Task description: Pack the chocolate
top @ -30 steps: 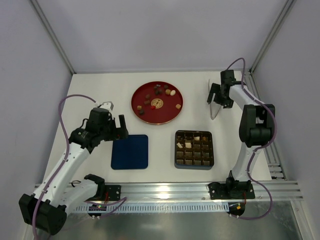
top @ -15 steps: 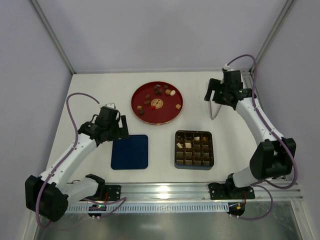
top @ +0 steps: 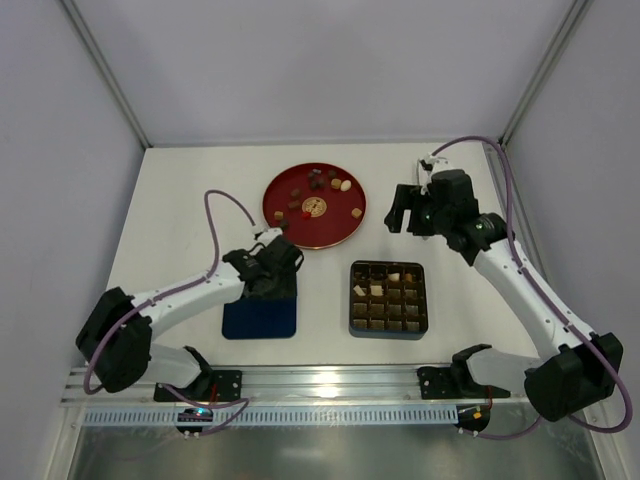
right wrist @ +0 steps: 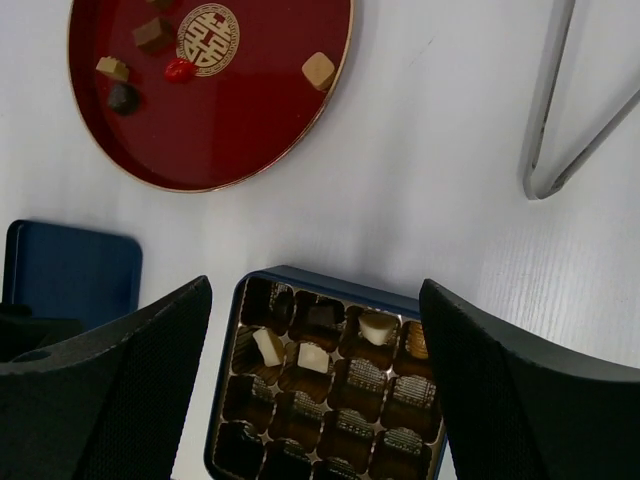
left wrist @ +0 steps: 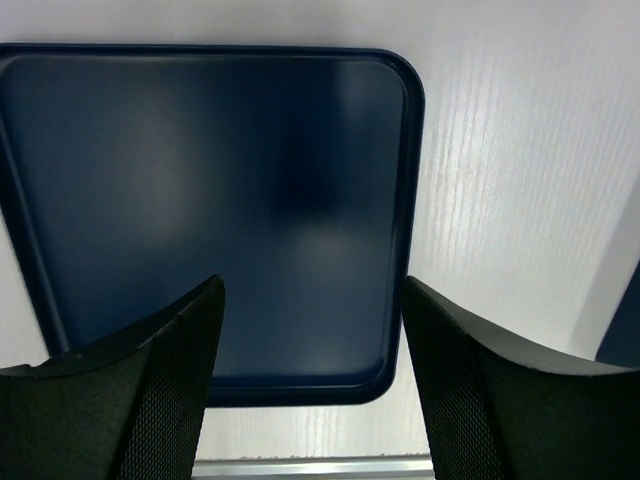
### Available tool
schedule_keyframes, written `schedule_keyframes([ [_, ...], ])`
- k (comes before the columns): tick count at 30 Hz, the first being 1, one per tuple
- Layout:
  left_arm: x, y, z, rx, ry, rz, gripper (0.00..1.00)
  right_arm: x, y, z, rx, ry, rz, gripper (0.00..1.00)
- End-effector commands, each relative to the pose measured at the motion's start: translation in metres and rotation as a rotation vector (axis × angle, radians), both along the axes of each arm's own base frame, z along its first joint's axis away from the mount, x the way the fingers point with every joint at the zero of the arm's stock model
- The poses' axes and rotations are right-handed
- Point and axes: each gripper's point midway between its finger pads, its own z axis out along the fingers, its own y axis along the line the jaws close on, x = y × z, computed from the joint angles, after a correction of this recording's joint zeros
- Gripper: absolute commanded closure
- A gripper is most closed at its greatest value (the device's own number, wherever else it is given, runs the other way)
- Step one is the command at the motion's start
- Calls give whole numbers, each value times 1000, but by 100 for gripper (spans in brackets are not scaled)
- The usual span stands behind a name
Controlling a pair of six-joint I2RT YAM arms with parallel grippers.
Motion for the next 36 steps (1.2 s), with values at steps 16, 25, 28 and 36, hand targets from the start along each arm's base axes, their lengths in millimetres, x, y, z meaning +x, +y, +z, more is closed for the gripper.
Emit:
schedule_keyframes([
  [16,20,-58,-54,159,-56,59,72,-31,-2,-6,19,-33,10,16],
  [25,13,-54,-68,173,-26,50,100,-39,-3,-4,28,-46,17,16],
  [28,12,-55,-59,166,-26,16,100,-43,0,-11,43,-30,31,16],
  [36,18,-73,21,75,-88,-108,100,-61,15,-26,142,-13,91,16],
])
